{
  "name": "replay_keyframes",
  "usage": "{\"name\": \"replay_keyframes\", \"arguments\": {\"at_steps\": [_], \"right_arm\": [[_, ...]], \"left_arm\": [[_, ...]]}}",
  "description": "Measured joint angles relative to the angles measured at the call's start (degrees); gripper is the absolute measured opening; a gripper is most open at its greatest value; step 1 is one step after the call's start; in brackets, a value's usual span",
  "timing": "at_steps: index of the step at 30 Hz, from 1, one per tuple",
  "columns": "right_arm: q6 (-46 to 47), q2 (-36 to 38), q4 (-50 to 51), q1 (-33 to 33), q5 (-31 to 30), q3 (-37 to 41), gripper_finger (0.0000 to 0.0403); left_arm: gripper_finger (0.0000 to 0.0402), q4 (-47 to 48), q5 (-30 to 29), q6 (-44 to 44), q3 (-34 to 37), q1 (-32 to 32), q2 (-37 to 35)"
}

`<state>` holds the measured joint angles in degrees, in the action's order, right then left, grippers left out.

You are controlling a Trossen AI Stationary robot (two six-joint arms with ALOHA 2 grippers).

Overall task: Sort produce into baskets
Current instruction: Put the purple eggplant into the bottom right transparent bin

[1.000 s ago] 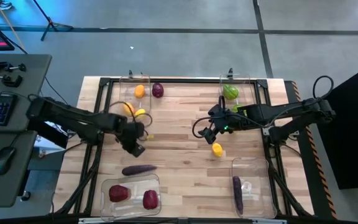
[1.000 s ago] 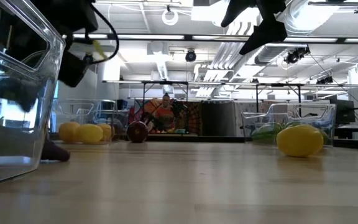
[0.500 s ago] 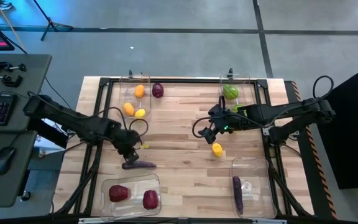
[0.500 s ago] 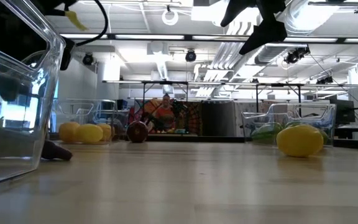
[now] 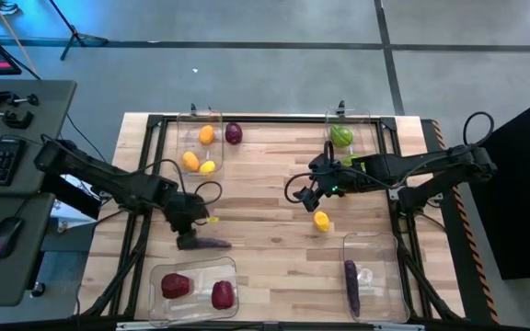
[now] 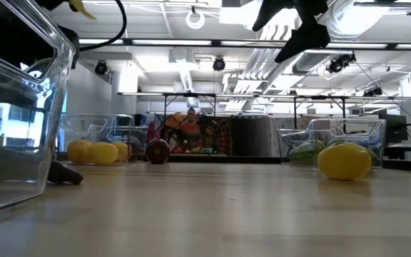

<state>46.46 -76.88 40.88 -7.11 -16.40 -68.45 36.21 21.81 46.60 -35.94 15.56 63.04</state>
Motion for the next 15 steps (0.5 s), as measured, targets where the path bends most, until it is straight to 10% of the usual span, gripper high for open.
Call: {"name": "replay_keyframes", "arguments": {"at_steps": [6,15], "right_arm": [[2.7,0.0,0.0,0.0,-0.9,0.0,0.0397],[5.2,0.0,0.0,0.0,-2.7,0.0,0.0397]], "left_arm": [[0.0214,0.6,3.1,-8.0,0.0,0.6,-0.9],[0.0263,1.1,-9.0,-15.8,0.0,3.4,1.4]]}}
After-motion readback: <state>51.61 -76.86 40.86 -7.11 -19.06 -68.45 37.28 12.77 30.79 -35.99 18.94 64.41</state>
